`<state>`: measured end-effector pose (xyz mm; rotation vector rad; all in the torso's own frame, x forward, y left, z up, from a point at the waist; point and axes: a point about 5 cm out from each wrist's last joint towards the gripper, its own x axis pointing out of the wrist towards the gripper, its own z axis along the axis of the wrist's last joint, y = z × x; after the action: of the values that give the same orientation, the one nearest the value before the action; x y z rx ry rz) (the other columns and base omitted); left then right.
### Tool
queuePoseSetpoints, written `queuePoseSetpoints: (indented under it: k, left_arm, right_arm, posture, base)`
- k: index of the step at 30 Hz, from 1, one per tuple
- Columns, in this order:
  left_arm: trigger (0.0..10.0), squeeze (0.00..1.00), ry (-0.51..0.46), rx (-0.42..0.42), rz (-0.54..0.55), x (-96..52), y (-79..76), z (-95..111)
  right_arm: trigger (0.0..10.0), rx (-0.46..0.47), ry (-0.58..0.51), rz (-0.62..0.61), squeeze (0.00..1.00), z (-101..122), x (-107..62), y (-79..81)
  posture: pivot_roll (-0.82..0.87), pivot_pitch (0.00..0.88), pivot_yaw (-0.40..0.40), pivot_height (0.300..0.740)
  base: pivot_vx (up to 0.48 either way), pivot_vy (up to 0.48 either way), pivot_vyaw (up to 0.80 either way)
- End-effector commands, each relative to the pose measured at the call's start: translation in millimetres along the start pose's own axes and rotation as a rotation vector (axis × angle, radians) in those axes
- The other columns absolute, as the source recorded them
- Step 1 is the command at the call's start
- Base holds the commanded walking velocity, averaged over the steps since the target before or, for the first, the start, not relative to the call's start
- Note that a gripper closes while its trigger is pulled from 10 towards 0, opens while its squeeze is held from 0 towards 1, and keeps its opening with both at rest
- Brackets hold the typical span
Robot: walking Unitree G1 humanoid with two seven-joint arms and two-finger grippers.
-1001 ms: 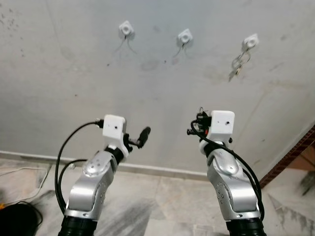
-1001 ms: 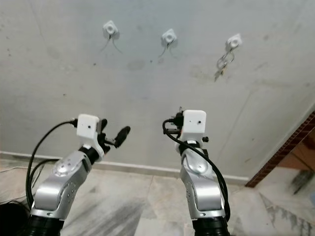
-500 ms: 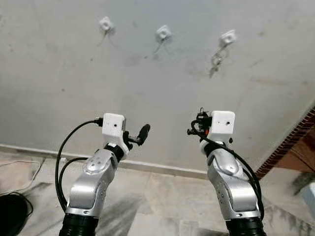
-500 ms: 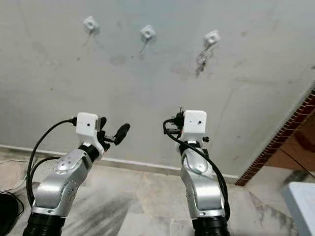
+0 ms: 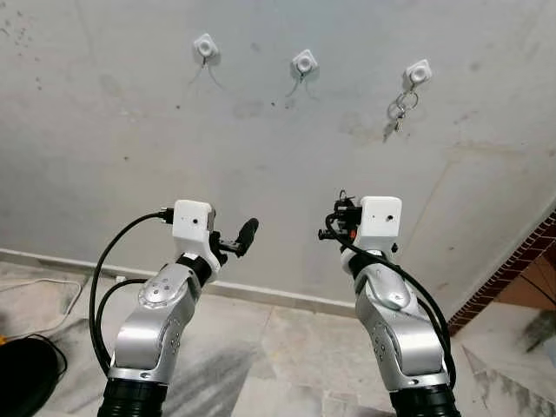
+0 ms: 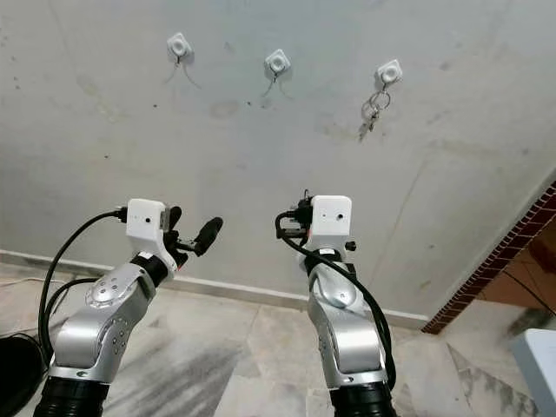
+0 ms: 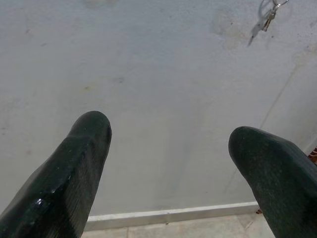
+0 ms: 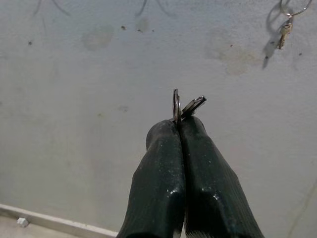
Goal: Hang keys on a hook
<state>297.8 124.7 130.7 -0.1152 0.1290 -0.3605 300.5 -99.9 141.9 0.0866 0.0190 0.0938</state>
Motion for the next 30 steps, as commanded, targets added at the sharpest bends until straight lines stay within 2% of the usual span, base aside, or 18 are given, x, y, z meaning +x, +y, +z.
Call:
queuePoseSetpoints:
  k: [1, 30]
  left_arm:
    - [10.0, 0.00, -0.020, 0.008, -0.013, 0.1, -1.2, 4.5]
    - [10.0, 0.00, -0.032, -0.002, -0.019, -0.2, -2.9, 5.7]
  right_arm:
    - [10.0, 0.000, -0.028, -0.003, 0.00, 6.4, 0.8, -1.8]
    - [10.0, -0.037, -0.035, 0.027, 0.00, 6.2, -1.9, -0.5]
  posture:
    - [0.12, 0.000, -0.049, 0.740]
    - [0.11, 0.000, -0.049, 0.740]
  base:
    - [0.345, 0.000, 0.00]
    - [0.409, 0.000, 0.00]
